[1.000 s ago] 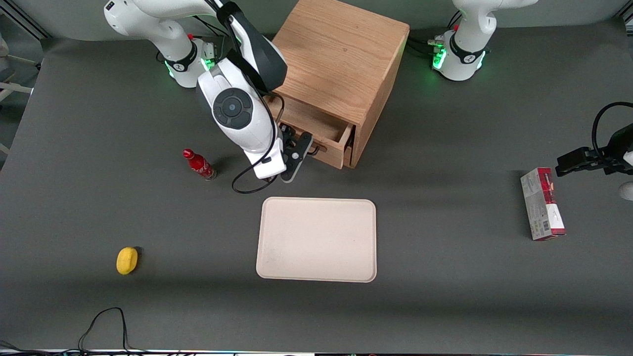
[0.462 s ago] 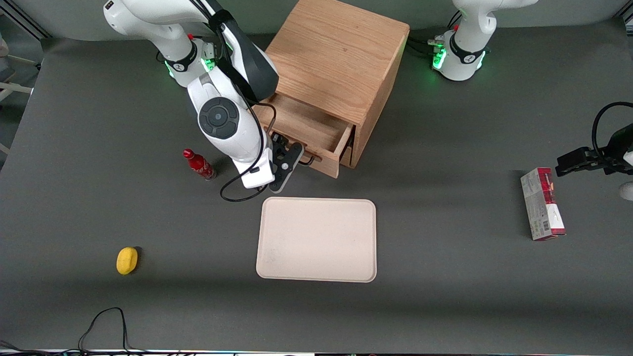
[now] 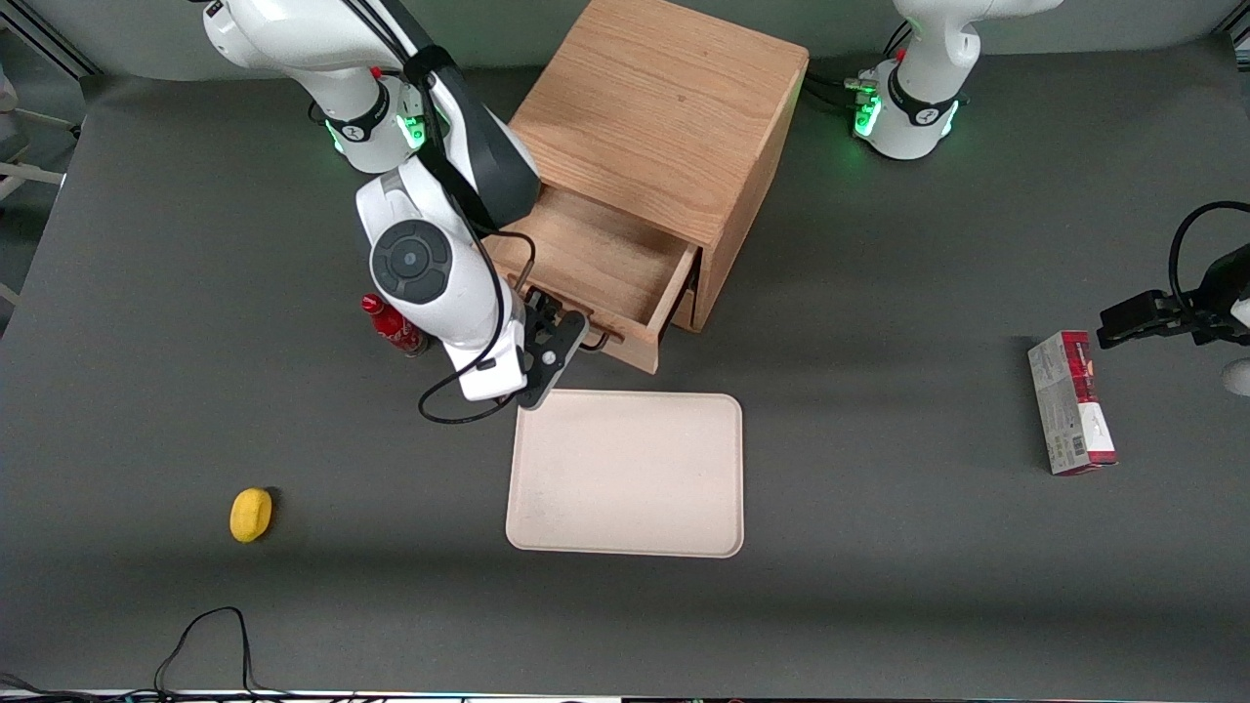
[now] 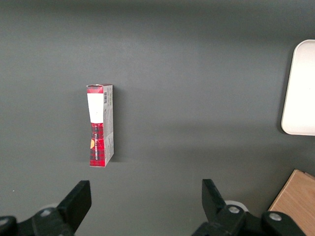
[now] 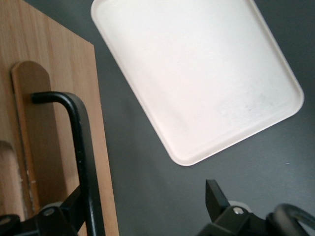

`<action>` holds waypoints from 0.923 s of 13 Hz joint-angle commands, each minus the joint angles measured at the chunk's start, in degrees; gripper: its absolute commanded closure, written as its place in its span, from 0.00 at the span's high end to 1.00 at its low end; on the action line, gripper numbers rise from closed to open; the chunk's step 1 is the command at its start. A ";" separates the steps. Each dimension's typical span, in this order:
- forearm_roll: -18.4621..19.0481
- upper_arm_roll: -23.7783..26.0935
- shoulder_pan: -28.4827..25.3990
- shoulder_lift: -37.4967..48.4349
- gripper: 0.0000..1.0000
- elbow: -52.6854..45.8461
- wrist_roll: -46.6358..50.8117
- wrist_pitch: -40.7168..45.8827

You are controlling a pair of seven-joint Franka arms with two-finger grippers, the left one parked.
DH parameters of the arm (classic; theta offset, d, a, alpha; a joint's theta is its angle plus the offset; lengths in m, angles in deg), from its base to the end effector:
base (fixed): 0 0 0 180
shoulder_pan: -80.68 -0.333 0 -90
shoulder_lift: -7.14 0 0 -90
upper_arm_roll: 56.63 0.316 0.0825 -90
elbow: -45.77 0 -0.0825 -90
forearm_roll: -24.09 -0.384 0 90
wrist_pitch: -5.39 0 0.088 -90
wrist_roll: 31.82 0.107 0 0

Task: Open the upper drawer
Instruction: 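Pull the upper drawer outward from the cabinet with the right gripper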

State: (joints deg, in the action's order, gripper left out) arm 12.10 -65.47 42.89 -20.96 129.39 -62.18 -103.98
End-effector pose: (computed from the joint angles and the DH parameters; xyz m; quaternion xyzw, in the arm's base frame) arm 0.5901 0.3633 0.4005 -0.8808 -0.4692 0.0164 0.0619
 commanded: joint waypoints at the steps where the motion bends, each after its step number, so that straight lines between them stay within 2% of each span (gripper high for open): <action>1: 1.00 0.05 0.87 -2.84 1.00 -4.52 -0.93 0.13; 12: 1.00 0.05 6.49 -7.58 1.00 -11.38 -0.76 0.48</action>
State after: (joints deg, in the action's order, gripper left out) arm 12.10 -65.57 48.29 -26.28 121.78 -62.30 -103.98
